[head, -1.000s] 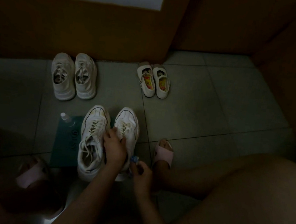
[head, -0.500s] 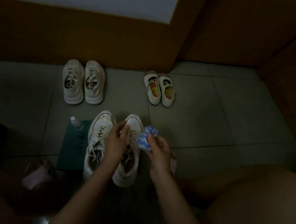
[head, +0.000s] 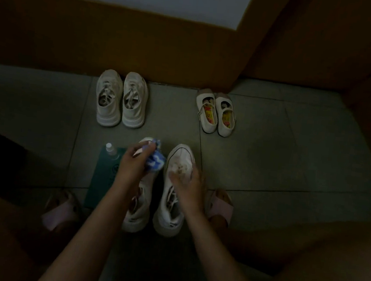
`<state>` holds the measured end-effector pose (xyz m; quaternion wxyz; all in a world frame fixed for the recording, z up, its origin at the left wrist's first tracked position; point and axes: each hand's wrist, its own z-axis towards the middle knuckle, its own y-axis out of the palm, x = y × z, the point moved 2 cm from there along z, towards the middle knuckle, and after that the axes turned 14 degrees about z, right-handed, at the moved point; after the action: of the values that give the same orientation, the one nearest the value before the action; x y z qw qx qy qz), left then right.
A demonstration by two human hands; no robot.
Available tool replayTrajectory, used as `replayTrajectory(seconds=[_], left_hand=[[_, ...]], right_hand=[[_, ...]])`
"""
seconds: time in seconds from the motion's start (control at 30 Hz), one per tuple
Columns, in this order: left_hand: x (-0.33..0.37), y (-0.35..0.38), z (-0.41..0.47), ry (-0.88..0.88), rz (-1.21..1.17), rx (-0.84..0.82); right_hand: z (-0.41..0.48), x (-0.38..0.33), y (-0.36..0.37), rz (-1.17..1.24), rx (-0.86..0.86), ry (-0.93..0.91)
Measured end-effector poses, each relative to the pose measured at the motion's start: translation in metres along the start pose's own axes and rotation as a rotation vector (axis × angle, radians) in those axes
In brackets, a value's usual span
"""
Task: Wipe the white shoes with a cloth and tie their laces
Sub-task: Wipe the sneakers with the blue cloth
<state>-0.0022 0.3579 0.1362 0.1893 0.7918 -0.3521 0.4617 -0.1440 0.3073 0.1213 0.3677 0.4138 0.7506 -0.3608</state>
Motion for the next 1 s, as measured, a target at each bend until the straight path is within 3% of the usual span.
replayTrajectory(seconds=[0.2,0.5,0.73,0.87,1.0], left_hand=[[0.004,-0.001,0.013,0.019,0.088,0.022],[0.002,0.04,0.051,0.183,0.247,0.13],[-0.002,0.087,0.083,0.285,0.487,-0.054],[-0.017,0.087,0.075,0.328,0.495,-0.021],[-0.032,0.081,0.064,0.413,0.553,0.037]], right_hand=[[0.005,0.024,0.014,-0.338,-0.032,0.003],[0.008,0.035,-0.022,0.059,-0.112,-0.036],[0.008,0.029,-0.034,0.026,-0.145,-0.064],[0.009,0.025,-0.043,0.011,-0.16,-0.143],[0.013,0.032,-0.041,0.049,-0.135,-0.084]])
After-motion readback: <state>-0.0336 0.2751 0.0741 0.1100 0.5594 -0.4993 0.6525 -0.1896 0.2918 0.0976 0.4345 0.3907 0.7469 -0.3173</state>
